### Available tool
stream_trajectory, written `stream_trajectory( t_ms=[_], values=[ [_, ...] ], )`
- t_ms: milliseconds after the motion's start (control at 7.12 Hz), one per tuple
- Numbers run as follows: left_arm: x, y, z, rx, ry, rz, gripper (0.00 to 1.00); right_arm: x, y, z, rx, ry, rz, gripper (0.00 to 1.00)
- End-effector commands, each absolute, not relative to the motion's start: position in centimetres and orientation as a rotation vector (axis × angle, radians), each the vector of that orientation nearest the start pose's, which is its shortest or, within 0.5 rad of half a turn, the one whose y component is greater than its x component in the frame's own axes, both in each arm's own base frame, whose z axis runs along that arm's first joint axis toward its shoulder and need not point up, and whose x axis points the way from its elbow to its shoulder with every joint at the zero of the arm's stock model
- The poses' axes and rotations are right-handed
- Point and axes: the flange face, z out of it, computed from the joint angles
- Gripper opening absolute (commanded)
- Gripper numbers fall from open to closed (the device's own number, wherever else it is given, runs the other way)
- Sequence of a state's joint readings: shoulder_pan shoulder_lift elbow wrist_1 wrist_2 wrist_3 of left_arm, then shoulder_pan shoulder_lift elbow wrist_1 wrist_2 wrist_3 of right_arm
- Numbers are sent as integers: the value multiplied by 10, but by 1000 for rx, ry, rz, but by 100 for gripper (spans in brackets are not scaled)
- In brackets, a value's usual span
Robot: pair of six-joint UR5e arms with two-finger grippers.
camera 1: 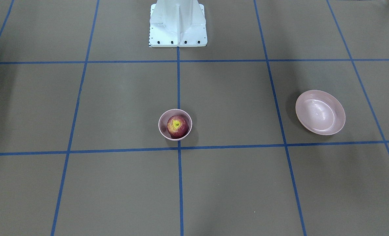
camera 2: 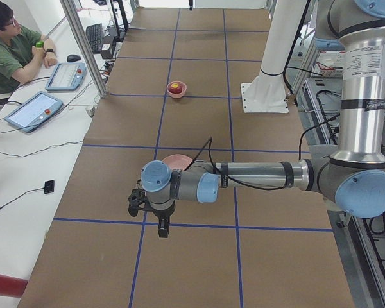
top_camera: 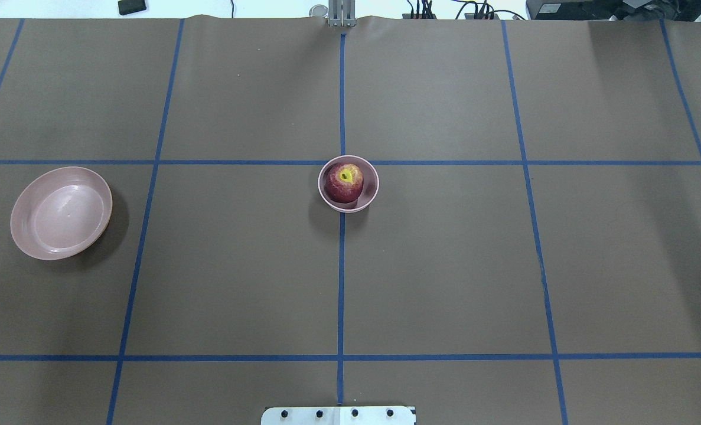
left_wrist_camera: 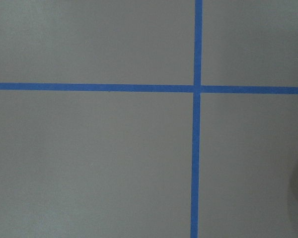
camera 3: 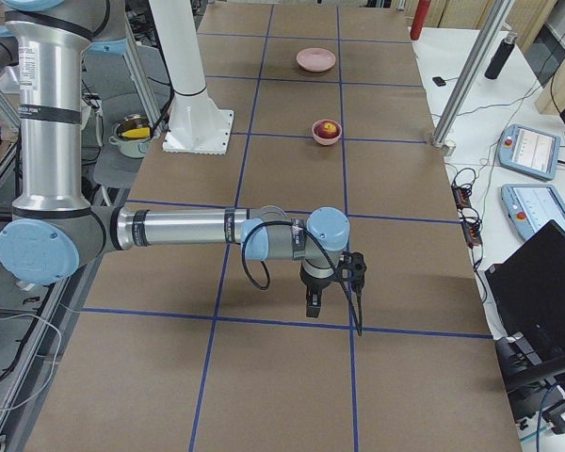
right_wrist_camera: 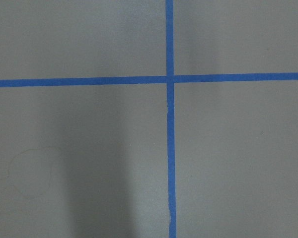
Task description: Move apple from plate to bowl
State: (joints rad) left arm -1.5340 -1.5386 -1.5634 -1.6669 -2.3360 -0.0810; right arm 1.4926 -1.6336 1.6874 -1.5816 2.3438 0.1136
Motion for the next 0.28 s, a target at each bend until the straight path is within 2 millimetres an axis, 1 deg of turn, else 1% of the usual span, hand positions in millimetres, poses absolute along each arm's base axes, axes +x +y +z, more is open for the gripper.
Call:
stream_trajectory(
  t_ms=[0, 140],
  values=[
    [-47, -484, 671, 5, 767, -21, 99, 27, -470, 633, -35, -772, 18, 100],
    [-46, -484, 671, 4, 765, -19, 99, 27, -471, 633, -33, -772, 17, 100]
  ],
)
